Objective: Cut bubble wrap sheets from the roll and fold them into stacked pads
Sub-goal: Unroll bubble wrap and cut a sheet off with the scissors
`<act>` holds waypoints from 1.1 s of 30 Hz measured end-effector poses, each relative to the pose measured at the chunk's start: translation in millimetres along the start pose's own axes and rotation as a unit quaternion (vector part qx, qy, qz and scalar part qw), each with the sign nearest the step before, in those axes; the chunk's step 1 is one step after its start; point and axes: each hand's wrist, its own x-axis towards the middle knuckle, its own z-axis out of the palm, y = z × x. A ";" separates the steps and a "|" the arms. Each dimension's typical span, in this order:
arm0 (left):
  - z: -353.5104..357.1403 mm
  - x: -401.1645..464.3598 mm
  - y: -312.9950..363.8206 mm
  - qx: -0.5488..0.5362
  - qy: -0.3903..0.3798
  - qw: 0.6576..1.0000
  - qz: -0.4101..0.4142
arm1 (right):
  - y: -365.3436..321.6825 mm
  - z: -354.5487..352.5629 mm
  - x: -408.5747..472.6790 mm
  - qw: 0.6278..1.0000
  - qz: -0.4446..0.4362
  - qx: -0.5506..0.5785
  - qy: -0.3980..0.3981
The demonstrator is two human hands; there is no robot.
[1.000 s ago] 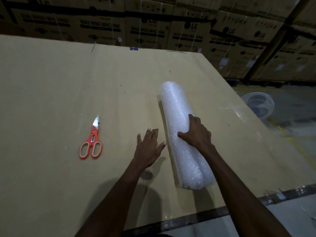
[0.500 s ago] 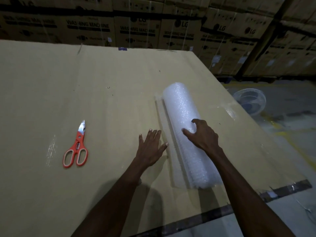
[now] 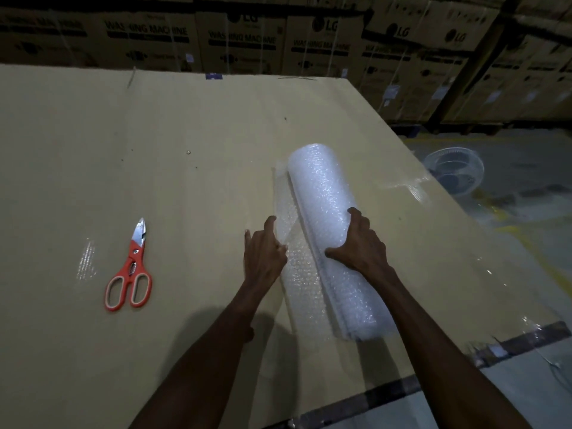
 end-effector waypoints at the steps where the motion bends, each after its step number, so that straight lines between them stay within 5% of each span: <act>1: -5.7 -0.8 -6.1 0.005 0.012 1.000 0.003 | -6.7 2.0 0.5 1.000 -0.003 0.007 -0.004; 8: -62.3 -17.4 -73.9 0.238 0.115 0.963 0.058 | -65.2 31.2 -1.4 0.992 -0.034 0.101 -0.061; 12: -76.1 -18.3 -100.2 0.295 0.061 0.952 0.050 | -83.2 38.1 0.7 0.990 -0.052 0.101 -0.081; 17: -63.8 -8.6 -88.7 0.280 -0.084 0.948 0.127 | -87.4 34.1 -5.1 0.996 -0.076 0.016 -0.047; 21: -47.6 -11.4 -81.0 0.265 -0.179 0.945 0.073 | -100.5 42.1 -13.4 0.961 -0.234 -0.142 0.033; 25: -41.5 -22.0 -91.0 0.230 -0.166 0.957 0.065 | -100.9 52.1 -15.8 0.941 -0.242 -0.234 0.027; 33: -71.2 -34.7 -122.7 0.212 -0.149 0.961 0.093 | -97.4 46.7 -17.3 0.967 -0.147 -0.203 0.039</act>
